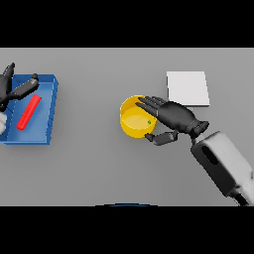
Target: Pick up the red beaker and tilt it to pour out 1 green nut into yellow bowl. Pick up the yellow bowl and place it on the metallic measuring scale.
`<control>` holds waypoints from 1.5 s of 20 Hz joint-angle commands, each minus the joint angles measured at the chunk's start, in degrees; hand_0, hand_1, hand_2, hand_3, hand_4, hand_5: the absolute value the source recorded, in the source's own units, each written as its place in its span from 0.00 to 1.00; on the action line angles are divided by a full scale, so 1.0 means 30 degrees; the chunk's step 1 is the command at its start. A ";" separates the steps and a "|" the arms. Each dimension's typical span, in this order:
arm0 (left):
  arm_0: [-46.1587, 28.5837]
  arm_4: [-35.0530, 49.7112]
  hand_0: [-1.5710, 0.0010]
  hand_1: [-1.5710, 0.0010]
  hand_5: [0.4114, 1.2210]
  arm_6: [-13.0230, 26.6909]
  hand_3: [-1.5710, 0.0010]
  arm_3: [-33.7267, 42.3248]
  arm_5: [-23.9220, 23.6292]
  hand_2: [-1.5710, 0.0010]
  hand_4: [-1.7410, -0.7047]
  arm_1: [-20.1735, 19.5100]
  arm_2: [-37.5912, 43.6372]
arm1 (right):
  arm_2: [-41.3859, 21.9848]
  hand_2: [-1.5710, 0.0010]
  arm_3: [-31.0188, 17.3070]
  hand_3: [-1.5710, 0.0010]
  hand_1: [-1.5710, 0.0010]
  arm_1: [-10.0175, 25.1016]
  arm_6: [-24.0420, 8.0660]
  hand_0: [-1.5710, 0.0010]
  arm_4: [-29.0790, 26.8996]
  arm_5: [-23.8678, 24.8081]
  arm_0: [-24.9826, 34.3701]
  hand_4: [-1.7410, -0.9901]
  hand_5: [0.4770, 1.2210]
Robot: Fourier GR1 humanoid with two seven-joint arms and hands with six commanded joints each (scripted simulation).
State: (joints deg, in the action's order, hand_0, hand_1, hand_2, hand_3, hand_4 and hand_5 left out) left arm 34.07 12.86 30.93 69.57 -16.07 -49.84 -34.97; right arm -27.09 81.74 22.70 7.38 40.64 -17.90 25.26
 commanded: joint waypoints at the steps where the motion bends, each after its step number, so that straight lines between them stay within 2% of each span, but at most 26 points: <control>1: -0.0022 -0.0092 1.00 1.00 0.38 -0.0006 1.00 0.0115 0.0049 1.00 0.91 0.0028 -0.0154 | -0.0182 1.00 -0.0453 1.00 1.00 0.0087 0.0301 1.00 0.0081 -0.0318 0.0550 0.62 0.27; 3: -0.0066 -0.0052 1.00 1.00 0.38 -0.0224 1.00 0.0015 -0.0031 1.00 0.91 -0.0094 0.0011 | -0.0678 1.00 -0.0994 1.00 1.00 0.0157 0.0871 1.00 0.0257 -0.0920 0.1241 0.64 0.28; 7: -0.0035 0.0123 1.00 1.00 0.39 -0.0362 1.00 -0.0209 0.0244 1.00 0.91 -0.0132 0.0114 | -0.1358 1.00 -0.2667 1.00 1.00 -0.0521 0.1012 1.00 0.0456 -0.1559 0.2291 0.66 0.28; 8: -0.0033 0.0072 1.00 1.00 0.39 -0.0461 1.00 -0.0265 0.0199 1.00 0.91 -0.0054 0.0088 | -0.1464 1.00 -0.2915 1.00 1.00 -0.0390 0.1439 1.00 0.0500 -0.1637 0.2451 0.66 0.28; 16: 0.0030 0.0071 1.00 1.00 0.40 -0.0416 1.00 -0.0215 0.0251 1.00 0.91 -0.0211 0.0140 | -0.2573 1.00 -0.4610 1.00 1.00 -0.0972 0.0982 1.00 0.1222 -0.2632 0.3465 0.58 0.26; 18: 0.0032 0.0073 1.00 1.00 0.40 -0.0527 1.00 -0.0277 0.0291 1.00 0.91 -0.0178 0.0143 | -0.2800 1.00 -0.4480 1.00 1.00 -0.0736 0.1053 1.00 0.1274 -0.3311 0.3763 0.58 0.29; 21: 0.0395 -0.0054 1.00 1.00 0.39 -0.0272 1.00 -0.0347 0.0357 1.00 0.91 -0.0110 0.0070 | -0.3183 1.00 -0.5086 0.99 1.00 -0.1138 0.0950 1.00 0.1662 -0.2990 0.3905 0.58 0.34; 22: 0.0198 -0.0012 1.00 1.00 0.39 -0.0522 1.00 -0.0363 0.0332 1.00 0.92 -0.0107 0.0082 | -0.3268 0.98 -0.5346 0.97 0.99 -0.1292 0.0595 1.00 0.1772 -0.3086 0.3973 0.56 0.37; 23: 0.0201 -0.0040 1.00 1.00 0.39 -0.0478 1.00 -0.0331 0.0320 1.00 0.92 -0.0178 0.0094 | -0.3352 0.96 -0.5348 0.94 0.97 -0.1218 0.0678 0.99 0.1848 -0.3120 0.4019 0.54 0.41; 24: 0.0129 0.0022 1.00 1.00 0.39 -0.0598 1.00 -0.0288 0.0307 1.00 0.92 -0.0207 0.0144 | -0.3499 0.91 -0.5366 0.90 0.93 -0.1327 0.0402 0.94 0.2048 -0.3126 0.4160 0.50 0.46; 25: 0.0241 0.0019 1.00 1.00 0.38 -0.0491 1.00 -0.0315 0.0235 1.00 0.91 -0.0115 0.0155 | -0.3601 0.85 -0.5285 0.84 0.85 -0.1427 0.0357 0.84 0.2139 -0.3148 0.4249 0.47 0.57; 26: 0.0231 0.0030 1.00 1.00 0.38 -0.0664 1.00 -0.0309 0.0271 1.00 0.91 -0.0126 0.0176 | -0.3631 0.75 -0.5364 0.77 0.72 -0.1265 0.0618 0.68 0.2135 -0.3140 0.4088 0.42 0.66; 27: 0.0087 0.0113 1.00 1.00 0.39 -0.0555 1.00 0.0017 0.0194 1.00 0.91 -0.0339 0.0249 | -0.3593 0.60 -0.5512 0.70 0.58 -0.1143 0.0832 0.54 0.2097 -0.3270 0.4181 0.34 0.72; 29: -0.0088 0.0100 1.00 1.00 0.39 -0.0480 1.00 0.0397 0.0047 1.00 0.91 -0.0384 0.0169 | -0.3668 0.39 -0.5583 0.56 0.37 -0.0910 0.1355 0.35 0.1821 -0.3941 0.4307 0.23 0.82; 30: 0.0032 0.0081 1.00 1.00 0.39 -0.0280 1.00 0.0228 0.0139 1.00 0.91 -0.0395 0.0158 | -0.3683 0.31 -0.5355 0.45 0.30 -0.0860 0.1155 0.28 0.1644 -0.4360 0.4267 0.18 0.86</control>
State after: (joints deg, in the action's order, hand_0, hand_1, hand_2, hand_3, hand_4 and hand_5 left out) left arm 34.18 13.10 30.16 70.25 -15.67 -51.03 -34.48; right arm -38.12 65.70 20.12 10.96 45.50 -30.90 38.10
